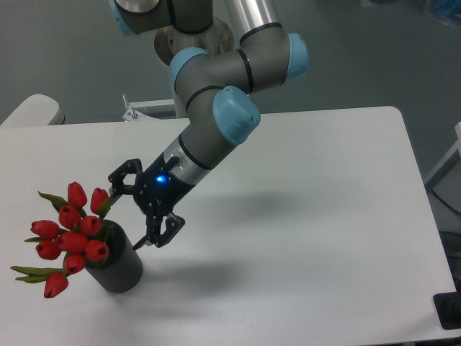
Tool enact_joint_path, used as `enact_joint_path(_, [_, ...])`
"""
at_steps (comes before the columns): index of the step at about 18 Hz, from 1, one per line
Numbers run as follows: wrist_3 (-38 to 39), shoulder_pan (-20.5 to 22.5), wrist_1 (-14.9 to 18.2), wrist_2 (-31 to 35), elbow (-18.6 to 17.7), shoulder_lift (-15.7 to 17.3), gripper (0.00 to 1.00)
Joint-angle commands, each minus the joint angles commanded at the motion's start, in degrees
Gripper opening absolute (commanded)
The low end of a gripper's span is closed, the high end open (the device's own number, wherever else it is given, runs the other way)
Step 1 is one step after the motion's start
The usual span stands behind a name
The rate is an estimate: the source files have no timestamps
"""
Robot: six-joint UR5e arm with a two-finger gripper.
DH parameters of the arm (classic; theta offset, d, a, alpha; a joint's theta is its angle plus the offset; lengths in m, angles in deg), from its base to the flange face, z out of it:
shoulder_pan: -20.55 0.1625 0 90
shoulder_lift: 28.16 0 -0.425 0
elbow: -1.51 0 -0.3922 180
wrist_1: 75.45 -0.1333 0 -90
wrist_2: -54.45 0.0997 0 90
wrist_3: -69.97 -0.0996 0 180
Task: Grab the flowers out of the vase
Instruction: 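Move the open gripper down around the tulip stems above the vase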
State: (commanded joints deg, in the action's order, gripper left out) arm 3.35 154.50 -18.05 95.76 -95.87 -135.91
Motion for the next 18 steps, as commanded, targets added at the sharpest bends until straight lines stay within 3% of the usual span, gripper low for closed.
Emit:
enact_joint_path(5, [0.2, -1.8, -4.4, -0.4, -0.1, -1.8, 1.00])
enact_joint_path(18, [0.1, -3.4, -6.5, -2.7, 0.0, -3.6, 1.00])
